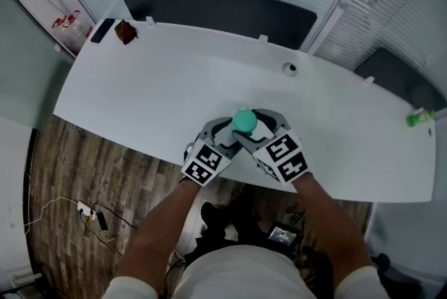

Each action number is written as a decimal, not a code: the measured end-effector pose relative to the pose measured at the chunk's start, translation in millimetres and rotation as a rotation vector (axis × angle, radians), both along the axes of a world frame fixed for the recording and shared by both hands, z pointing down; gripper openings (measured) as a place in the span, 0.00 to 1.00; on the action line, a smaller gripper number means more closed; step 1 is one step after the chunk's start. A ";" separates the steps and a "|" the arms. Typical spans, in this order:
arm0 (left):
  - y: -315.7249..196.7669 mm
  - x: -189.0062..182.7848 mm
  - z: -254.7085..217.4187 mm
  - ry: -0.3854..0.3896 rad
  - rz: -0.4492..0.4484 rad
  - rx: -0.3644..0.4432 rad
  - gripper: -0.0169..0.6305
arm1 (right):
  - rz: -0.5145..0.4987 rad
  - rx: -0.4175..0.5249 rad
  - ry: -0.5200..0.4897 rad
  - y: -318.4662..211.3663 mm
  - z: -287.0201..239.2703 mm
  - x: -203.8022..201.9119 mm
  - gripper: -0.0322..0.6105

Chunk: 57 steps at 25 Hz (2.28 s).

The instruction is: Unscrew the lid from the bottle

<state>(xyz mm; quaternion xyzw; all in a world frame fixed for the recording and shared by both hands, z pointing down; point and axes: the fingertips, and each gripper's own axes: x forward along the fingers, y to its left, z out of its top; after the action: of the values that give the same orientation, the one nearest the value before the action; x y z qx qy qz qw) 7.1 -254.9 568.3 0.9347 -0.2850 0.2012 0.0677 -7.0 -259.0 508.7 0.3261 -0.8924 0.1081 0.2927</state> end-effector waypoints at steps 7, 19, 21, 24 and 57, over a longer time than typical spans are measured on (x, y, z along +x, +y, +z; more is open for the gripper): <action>0.5 0.4 -0.2 0.000 0.018 -0.005 0.45 | -0.016 -0.015 -0.005 0.8 0.2 0.1 0.52; 0.5 0.2 0.2 0.000 0.008 -0.014 0.45 | -0.002 0.010 -0.008 -0.6 -1.9 -0.8 0.52; 0.4 0.1 0.2 0.001 0.007 -0.015 0.45 | 0.000 0.010 -0.003 -0.4 -1.5 -0.1 0.52; 0.5 -0.2 0.1 0.002 0.006 -0.015 0.45 | 0.002 0.004 -0.002 0.7 -1.2 -0.2 0.52; 1.3 -0.9 1.2 0.000 0.000 -0.027 0.45 | 0.020 0.032 0.002 1.3 -5.6 -1.4 0.52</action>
<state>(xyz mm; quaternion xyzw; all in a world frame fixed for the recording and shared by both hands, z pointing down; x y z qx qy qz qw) 6.2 -253.6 569.5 0.9337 -0.2822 0.2052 0.0802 -8.5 -257.7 503.1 0.3396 -0.8905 0.0962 0.2873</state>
